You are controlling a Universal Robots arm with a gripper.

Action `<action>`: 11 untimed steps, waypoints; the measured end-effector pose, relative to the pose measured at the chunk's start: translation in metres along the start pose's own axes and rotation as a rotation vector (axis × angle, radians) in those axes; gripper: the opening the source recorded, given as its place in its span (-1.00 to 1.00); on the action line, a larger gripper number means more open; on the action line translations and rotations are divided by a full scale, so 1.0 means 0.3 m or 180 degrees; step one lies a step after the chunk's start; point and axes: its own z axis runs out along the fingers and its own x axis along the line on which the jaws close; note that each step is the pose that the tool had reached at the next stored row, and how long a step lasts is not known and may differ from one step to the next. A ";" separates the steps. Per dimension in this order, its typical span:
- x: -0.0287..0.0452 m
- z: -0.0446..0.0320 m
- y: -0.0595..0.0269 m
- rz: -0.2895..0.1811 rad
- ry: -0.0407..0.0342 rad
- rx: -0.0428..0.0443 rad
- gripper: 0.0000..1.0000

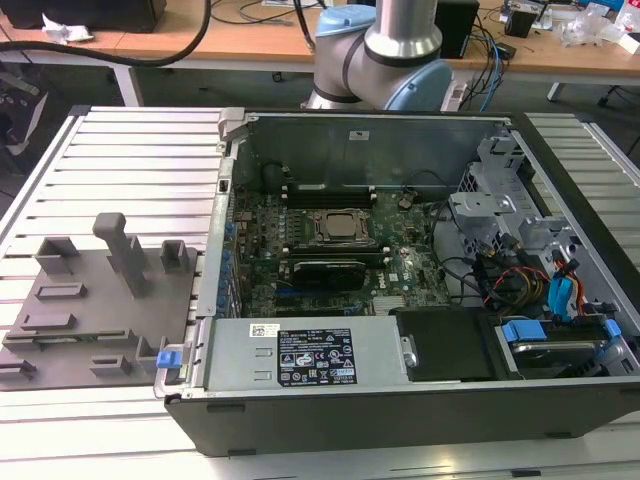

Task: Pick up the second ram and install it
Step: 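Reach for the second ram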

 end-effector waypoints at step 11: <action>-0.007 -0.002 -0.092 0.0000 0.0000 0.0000 -0.79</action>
